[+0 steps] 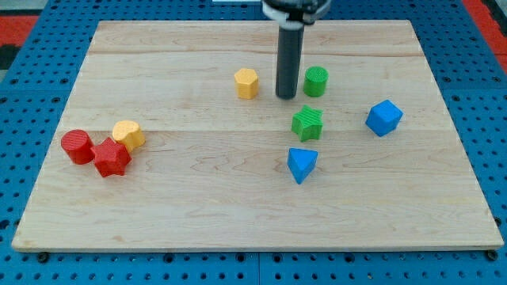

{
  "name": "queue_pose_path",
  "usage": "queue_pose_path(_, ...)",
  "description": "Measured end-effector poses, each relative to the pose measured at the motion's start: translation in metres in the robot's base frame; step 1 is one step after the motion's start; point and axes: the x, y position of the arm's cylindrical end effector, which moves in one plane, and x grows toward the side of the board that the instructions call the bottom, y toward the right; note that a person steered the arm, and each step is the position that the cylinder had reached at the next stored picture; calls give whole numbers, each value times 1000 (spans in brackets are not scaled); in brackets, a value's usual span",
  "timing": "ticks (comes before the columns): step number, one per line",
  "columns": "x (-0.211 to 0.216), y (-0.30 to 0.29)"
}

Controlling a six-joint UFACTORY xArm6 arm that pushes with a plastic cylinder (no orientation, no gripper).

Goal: Push the yellow hexagon to the top right side of the green circle

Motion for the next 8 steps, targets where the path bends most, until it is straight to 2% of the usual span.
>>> queue_pose_path(1, 21, -45)
queue_pose_path(4, -83, -68)
queue_pose_path(5, -99, -92)
queue_pose_path(6, -117, -69)
queue_pose_path(8, -117, -4)
